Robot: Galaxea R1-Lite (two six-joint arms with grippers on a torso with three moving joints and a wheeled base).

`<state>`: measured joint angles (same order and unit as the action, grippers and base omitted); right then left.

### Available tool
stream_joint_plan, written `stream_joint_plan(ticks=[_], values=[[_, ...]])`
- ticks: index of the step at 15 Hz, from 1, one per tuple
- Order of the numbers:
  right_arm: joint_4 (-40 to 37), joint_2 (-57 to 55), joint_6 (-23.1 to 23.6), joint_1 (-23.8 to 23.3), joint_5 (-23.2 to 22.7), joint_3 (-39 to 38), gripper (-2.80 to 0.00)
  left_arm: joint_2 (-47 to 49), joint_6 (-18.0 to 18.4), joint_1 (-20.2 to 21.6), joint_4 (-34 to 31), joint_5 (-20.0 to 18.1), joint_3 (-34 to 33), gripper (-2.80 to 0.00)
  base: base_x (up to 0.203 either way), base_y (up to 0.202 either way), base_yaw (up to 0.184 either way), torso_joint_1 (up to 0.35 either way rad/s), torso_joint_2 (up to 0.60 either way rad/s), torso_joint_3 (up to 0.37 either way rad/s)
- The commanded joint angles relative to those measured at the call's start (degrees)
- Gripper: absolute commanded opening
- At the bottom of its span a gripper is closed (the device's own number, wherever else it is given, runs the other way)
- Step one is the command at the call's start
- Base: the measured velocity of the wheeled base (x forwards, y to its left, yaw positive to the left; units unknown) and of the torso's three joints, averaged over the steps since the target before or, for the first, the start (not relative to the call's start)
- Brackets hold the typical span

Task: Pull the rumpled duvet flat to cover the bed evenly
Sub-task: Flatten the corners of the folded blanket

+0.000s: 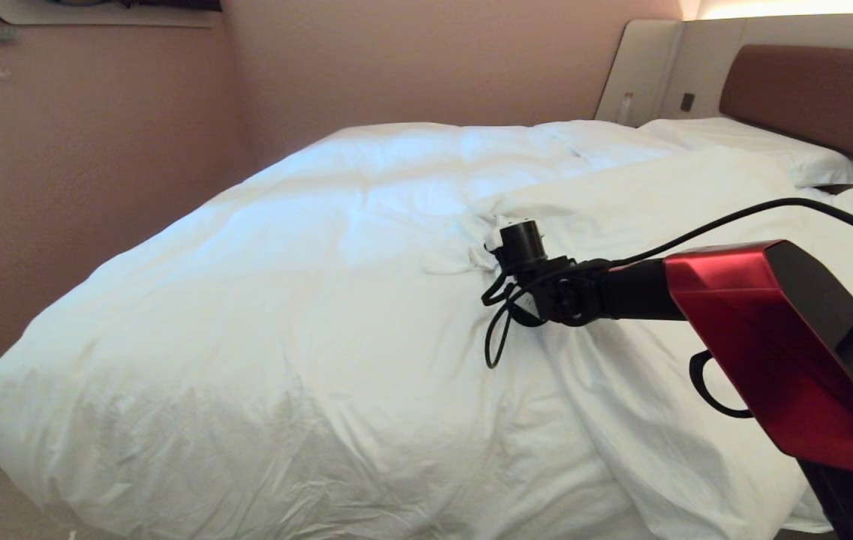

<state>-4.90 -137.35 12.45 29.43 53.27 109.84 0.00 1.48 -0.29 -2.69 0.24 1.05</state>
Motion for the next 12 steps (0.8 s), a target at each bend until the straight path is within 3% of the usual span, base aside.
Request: stream_joint_plan(ticks=[1, 7, 12], values=[[0.0, -0.2, 0.5, 0.0, 0.2, 0.1, 0.0, 0.0, 0.0, 0.0, 0.0, 0.0, 0.0, -2.8, 0.0, 0.0, 0.0, 0.0, 0.0, 0.0], [0.0, -1.1, 1.4, 0.0, 0.9, 0.3, 0.0, 0.0, 0.0, 0.0, 0.0, 0.0, 0.0, -2.8, 0.0, 0.0, 0.0, 0.0, 0.0, 0.0], [0.2, -1.7, 1.5, -3.1, 2.8, 0.3, 0.0, 0.0, 0.0, 0.0, 0.0, 0.0, 0.0, -2.8, 0.0, 0.0, 0.0, 0.0, 0.0, 0.0]])
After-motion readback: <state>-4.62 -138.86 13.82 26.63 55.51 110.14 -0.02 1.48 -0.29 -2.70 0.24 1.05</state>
